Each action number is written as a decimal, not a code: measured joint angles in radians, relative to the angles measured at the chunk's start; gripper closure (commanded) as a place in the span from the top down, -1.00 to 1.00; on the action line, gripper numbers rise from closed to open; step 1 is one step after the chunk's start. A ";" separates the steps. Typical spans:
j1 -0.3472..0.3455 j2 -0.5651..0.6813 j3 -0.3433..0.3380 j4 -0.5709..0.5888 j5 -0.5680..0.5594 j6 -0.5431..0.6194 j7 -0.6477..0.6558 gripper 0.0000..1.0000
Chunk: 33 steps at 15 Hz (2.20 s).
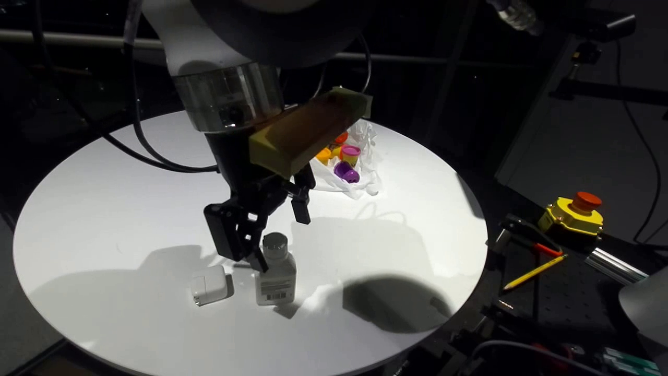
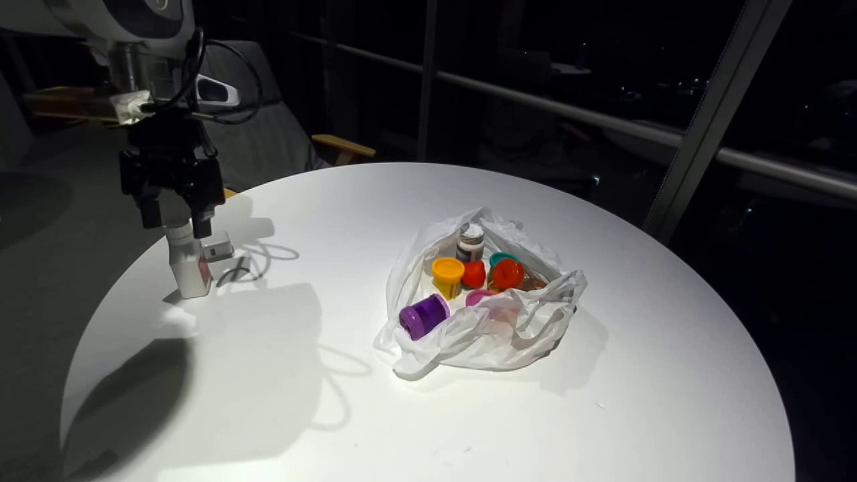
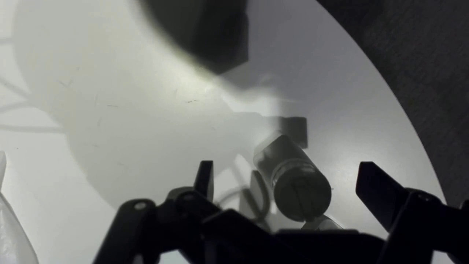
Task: Pick up all the objects surrounding the white plate and arrange them on the plate
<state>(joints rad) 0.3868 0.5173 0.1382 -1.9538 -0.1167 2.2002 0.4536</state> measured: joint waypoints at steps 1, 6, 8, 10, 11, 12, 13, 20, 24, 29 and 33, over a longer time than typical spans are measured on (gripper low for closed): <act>0.004 0.003 0.000 -0.002 -0.016 0.000 -0.005 1.00; 0.007 0.007 -0.003 -0.017 -0.101 0.007 -0.028 1.00; 0.007 0.007 -0.005 -0.019 -0.133 0.018 -0.041 1.00; 0.007 0.007 -0.005 -0.021 -0.153 0.039 -0.058 1.00; 0.007 0.007 -0.005 -0.022 -0.157 0.055 -0.070 0.50; 0.007 0.007 -0.005 -0.024 -0.160 0.070 -0.082 0.48; 0.007 0.007 -0.005 -0.025 -0.162 0.085 -0.093 0.36; 0.007 0.006 -0.005 -0.037 -0.167 0.109 -0.116 -0.73; 0.007 -0.006 -0.021 -0.043 -0.167 0.109 -0.111 -0.78; -0.025 -0.071 -0.111 -0.042 -0.170 0.109 -0.064 -0.78; -0.098 -0.110 -0.217 -0.023 -0.219 0.109 0.000 -0.78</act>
<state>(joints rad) 0.2887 0.4069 -0.0787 -1.9773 -0.3362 2.3091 0.4533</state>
